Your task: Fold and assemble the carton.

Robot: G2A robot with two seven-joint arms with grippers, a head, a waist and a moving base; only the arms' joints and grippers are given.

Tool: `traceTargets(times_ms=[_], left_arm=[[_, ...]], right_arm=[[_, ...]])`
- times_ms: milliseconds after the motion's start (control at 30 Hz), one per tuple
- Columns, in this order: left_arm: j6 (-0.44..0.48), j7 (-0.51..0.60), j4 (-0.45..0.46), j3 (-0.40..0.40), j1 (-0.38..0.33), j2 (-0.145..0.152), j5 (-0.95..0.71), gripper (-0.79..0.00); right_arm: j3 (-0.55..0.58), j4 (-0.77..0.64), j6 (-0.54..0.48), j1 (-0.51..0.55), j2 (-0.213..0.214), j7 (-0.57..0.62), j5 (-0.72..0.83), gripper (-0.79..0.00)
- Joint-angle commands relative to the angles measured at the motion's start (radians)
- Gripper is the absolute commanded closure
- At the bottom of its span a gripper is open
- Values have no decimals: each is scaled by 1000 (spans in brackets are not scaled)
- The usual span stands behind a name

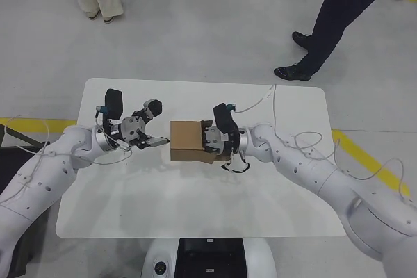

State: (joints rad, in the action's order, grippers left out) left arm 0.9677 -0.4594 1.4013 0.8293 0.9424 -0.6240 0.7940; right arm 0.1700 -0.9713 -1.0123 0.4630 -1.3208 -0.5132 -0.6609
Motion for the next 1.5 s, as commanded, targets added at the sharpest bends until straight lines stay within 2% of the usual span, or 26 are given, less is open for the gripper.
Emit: traceTargets(times_ms=[0, 367, 867, 1167, 1467], left_arm=[[4, 4, 2, 16, 16, 2, 1, -785], [16, 86, 9, 45, 29, -20, -28, -785], [45, 143, 9, 89, 38, -49, -28, -785], [45, 135, 15, 161, 104, -39, -10, -785], [45, 174, 113, 171, 151, -15, 59, -785]], right_arm=[[0, -3, 0, 0, 1, -2, -1, 0], [0, -23, 0, 8, 0, 11, -2, 0], [0, -36, 0, 9, -21, 54, 46, 0], [0, -13, 0, 2, -10, 20, 64, 0], [0, -26, 0, -3, 6, -5, 64, 0]])
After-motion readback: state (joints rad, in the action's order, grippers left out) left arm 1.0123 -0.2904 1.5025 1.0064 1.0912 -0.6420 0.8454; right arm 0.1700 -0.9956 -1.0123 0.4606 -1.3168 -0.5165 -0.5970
